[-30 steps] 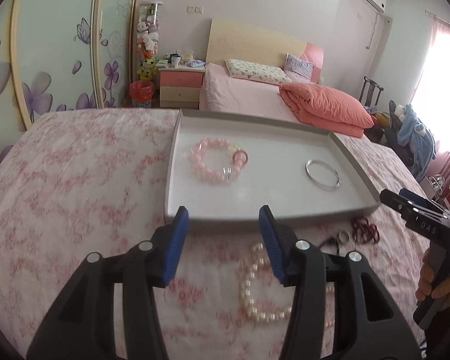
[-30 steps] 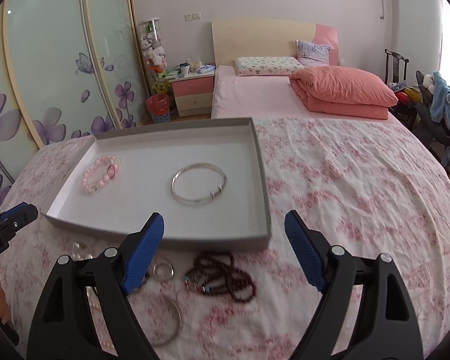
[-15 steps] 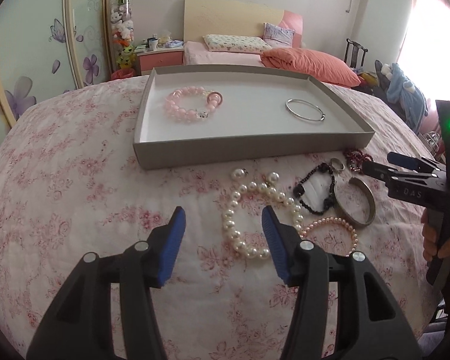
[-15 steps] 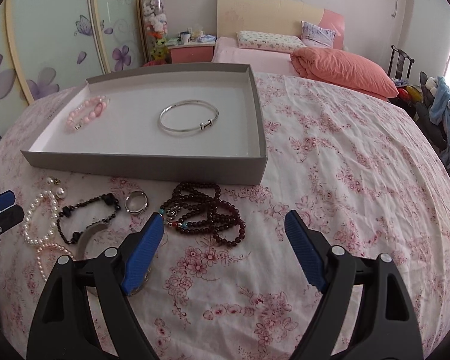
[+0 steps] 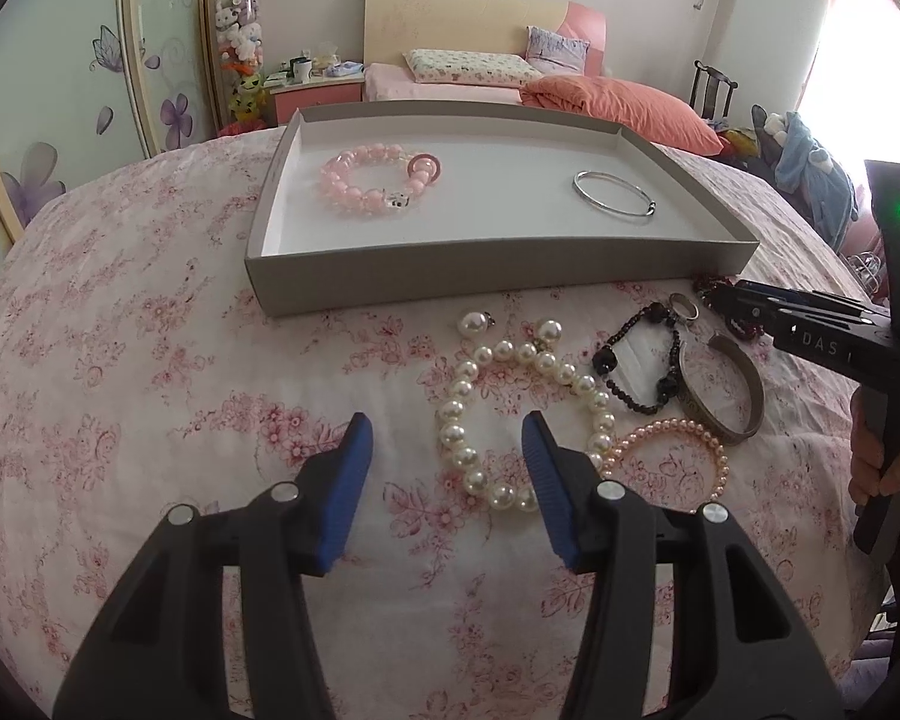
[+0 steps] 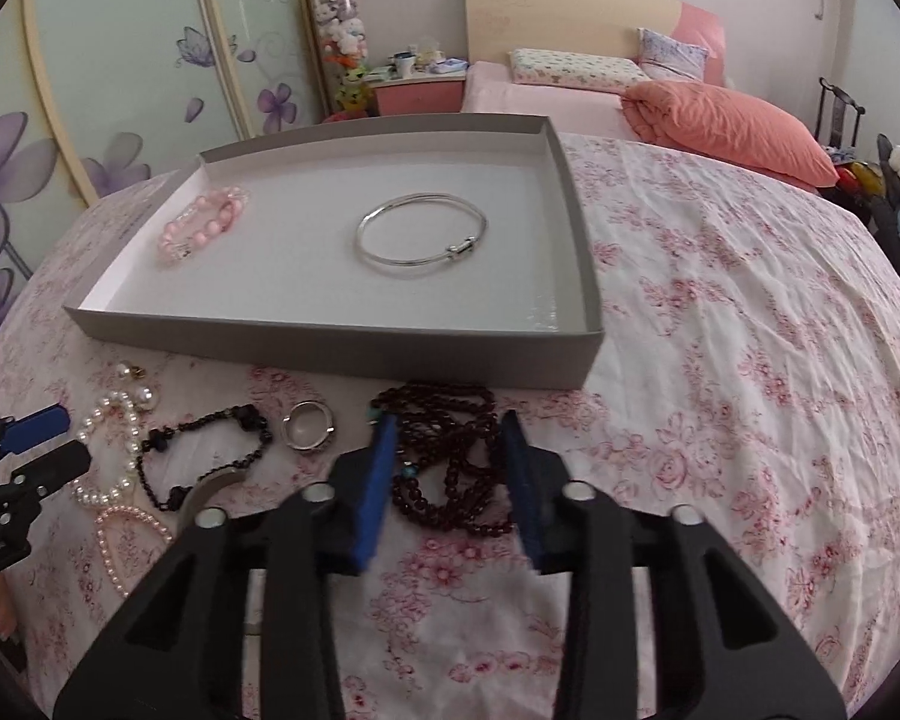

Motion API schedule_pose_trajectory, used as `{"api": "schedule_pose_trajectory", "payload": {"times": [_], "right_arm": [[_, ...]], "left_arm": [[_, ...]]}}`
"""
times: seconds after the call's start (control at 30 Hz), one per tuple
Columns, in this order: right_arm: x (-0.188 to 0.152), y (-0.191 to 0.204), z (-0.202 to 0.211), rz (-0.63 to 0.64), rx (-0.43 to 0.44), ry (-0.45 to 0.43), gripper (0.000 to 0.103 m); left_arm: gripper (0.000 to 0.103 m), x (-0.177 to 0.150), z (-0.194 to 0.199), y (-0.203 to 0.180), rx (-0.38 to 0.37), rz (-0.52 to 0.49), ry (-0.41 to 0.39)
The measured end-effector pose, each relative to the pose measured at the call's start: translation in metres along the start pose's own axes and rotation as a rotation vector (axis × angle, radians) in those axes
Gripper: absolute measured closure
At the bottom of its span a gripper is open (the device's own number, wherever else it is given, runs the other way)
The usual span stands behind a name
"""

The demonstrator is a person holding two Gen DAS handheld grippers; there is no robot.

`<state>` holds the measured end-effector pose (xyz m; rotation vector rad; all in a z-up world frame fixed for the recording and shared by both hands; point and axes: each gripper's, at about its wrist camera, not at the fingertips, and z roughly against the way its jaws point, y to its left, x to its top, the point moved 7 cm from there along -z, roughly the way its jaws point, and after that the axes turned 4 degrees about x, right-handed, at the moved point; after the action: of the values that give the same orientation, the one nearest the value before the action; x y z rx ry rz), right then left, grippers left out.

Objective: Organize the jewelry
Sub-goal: 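Grasp the white pearl strand with left gripper while right grasps the red beads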

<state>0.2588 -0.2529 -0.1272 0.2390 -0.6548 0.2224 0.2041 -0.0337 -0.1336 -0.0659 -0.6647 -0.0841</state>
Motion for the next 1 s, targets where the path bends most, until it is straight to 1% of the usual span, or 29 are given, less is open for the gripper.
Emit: {"api": "schedule_pose_trajectory", "payload": {"times": [0.1, 0.13, 0.23, 0.33, 0.43, 0.5, 0.63, 0.73, 0.83, 0.87, 0.9, 0.97, 1.0], "right_arm": [[-0.003, 0.003, 0.002, -0.006, 0.026, 0.005, 0.088], [-0.004, 0.004, 0.003, -0.008, 0.031, 0.006, 0.089], [-0.009, 0.002, 0.007, -0.018, 0.013, 0.002, 0.09], [-0.013, -0.008, 0.015, -0.063, -0.017, -0.01, 0.093], [-0.017, -0.02, 0.02, -0.105, -0.049, -0.019, 0.094], [-0.019, -0.022, 0.022, -0.111, -0.046, -0.024, 0.094], [-0.019, -0.022, 0.022, -0.103, -0.053, -0.03, 0.094], [-0.019, -0.021, 0.02, -0.109, -0.042, -0.024, 0.093], [-0.018, -0.02, 0.02, -0.108, -0.036, -0.023, 0.088], [-0.017, -0.02, 0.02, -0.111, -0.035, -0.023, 0.083], [-0.017, -0.02, 0.02, -0.11, -0.035, -0.024, 0.075], [-0.017, -0.019, 0.019, -0.098, -0.046, -0.024, 0.065], [-0.017, -0.018, 0.018, -0.086, -0.056, -0.022, 0.065]], "left_arm": [[0.053, -0.001, 0.0, 0.0, 0.003, -0.005, -0.001], [0.053, -0.001, 0.0, -0.001, 0.002, -0.004, 0.0], [0.053, -0.001, -0.001, -0.001, 0.001, -0.002, 0.0], [0.054, 0.0, -0.001, -0.002, 0.004, -0.007, 0.001], [0.058, 0.0, -0.002, -0.004, 0.008, -0.021, 0.002], [0.063, 0.0, -0.002, -0.006, 0.006, -0.027, 0.004], [0.066, 0.002, -0.005, -0.011, 0.013, -0.044, 0.007], [0.067, 0.004, -0.008, -0.014, 0.032, -0.069, 0.009], [0.075, 0.005, -0.009, -0.017, 0.047, -0.091, 0.008], [0.079, 0.006, -0.01, -0.017, 0.046, -0.093, 0.009], [0.084, 0.006, -0.01, -0.017, 0.047, -0.094, 0.009], [0.091, 0.006, -0.01, -0.016, 0.052, -0.1, 0.009], [0.092, 0.006, -0.011, -0.017, 0.054, -0.104, 0.007]]}}
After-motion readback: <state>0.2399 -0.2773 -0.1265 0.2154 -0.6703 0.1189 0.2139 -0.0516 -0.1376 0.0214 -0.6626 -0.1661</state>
